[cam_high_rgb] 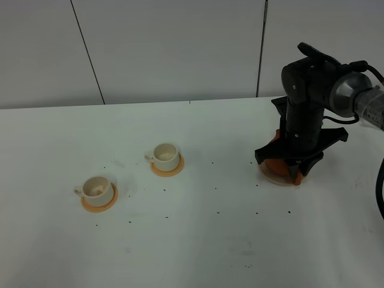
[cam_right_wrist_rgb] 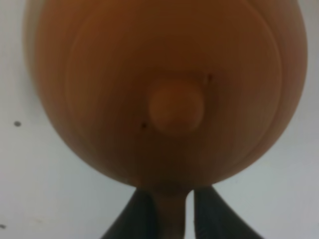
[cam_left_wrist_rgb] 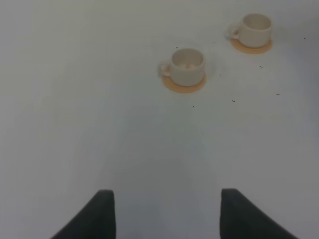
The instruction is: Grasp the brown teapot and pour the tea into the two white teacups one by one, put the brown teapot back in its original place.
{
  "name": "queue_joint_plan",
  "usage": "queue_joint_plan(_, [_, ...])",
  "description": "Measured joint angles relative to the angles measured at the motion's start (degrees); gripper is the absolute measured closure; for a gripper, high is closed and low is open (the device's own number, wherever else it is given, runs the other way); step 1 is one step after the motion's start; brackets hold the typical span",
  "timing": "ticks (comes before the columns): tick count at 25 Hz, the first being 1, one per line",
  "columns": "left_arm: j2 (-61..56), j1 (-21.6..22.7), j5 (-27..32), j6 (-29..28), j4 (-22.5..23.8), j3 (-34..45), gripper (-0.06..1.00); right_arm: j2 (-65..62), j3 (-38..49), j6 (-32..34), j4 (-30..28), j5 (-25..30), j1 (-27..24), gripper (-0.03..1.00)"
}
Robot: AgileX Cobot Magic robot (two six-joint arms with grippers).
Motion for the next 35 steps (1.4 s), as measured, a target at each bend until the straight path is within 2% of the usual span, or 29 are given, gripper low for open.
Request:
queue_joint_plan(8, [0.0, 0.0, 0.0, 0.0, 0.0, 0.0, 0.41, 0.8, 0.0, 0.0, 0.1, 0.7, 0.0, 0.87])
queue_joint_plan(35, [0.0, 0.0, 0.0, 0.0, 0.0, 0.0, 0.41, -0.6, -0.1, -0.7, -0.1, 0.7, 0.0, 0.87])
